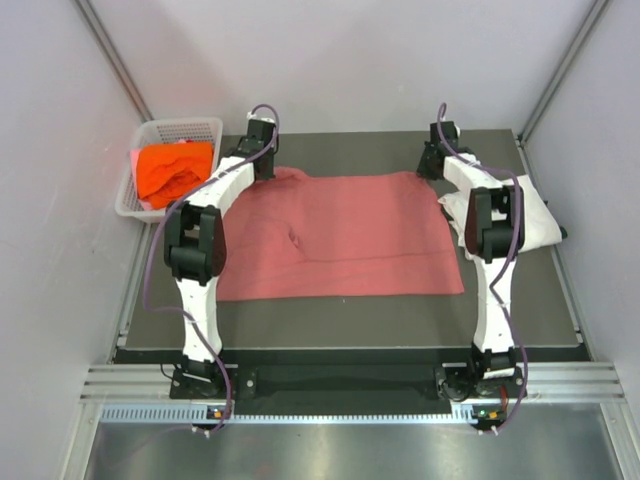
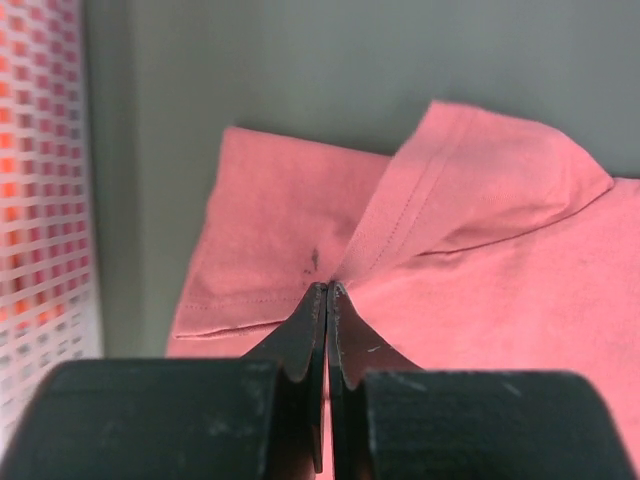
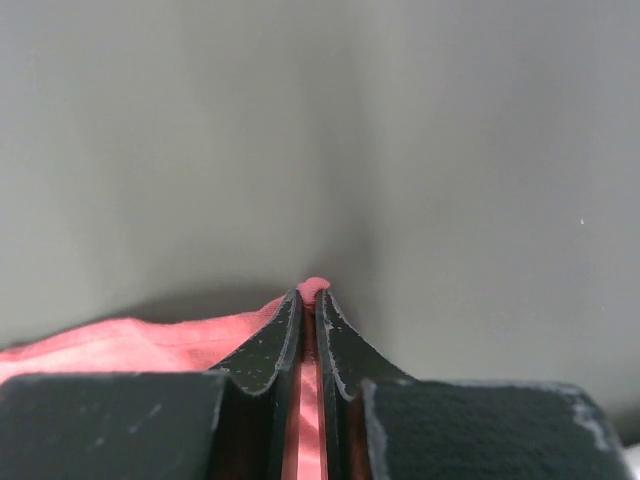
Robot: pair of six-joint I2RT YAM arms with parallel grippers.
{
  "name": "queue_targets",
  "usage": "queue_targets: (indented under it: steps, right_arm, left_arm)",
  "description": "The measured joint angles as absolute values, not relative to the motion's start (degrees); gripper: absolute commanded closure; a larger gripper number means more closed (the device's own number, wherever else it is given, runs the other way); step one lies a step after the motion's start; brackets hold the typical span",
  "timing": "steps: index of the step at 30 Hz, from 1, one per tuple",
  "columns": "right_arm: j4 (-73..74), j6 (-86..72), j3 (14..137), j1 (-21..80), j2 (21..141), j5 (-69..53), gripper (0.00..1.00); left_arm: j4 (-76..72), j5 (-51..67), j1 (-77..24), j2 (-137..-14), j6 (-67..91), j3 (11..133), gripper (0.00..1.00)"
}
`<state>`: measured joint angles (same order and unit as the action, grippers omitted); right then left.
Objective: Fold and stack the t-shirts
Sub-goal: Fold the tshirt
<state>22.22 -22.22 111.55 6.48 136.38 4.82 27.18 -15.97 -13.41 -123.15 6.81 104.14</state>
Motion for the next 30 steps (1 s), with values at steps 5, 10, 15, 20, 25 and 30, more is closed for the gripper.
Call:
queue_targets:
  steps: [5,10,15,20,25,30]
  right_arm:
    - [21.85,-22.31,109.86,6.42,134.52,3.73,1.00]
    - [21.41,-22.35,107.92,6.24,131.92,2.92,1.00]
    - [20.73,-22.68,105.30,6.22,128.86,2.85,1.00]
    - [19.92,-22.81,100.55,6.20,124.60,2.94,1.00]
    - [19.11,-23.11,97.23,6.15,121.40,2.90,1.00]
    - [18.76,-23.16,94.74,6.09,119.20,2.66,1.00]
  left_arm:
    - [29.34,-18.04,-13.80,-120.81,6.04,104.16,1.00]
    - [30.92,-19.64,-14.59,-119.24,5.80,104.16,1.00]
    - [32.64,-22.65,-16.36,-117.49,5.56,104.16,1.00]
    - [35.09,-25.30,-18.63,-115.18,5.74,104.16,1.00]
    - [37.32,-27.22,-20.16,-113.27,6.55,104.14,1.00]
    - [39.86,-29.47,-21.76,-111.44,7.49,104.14,1.00]
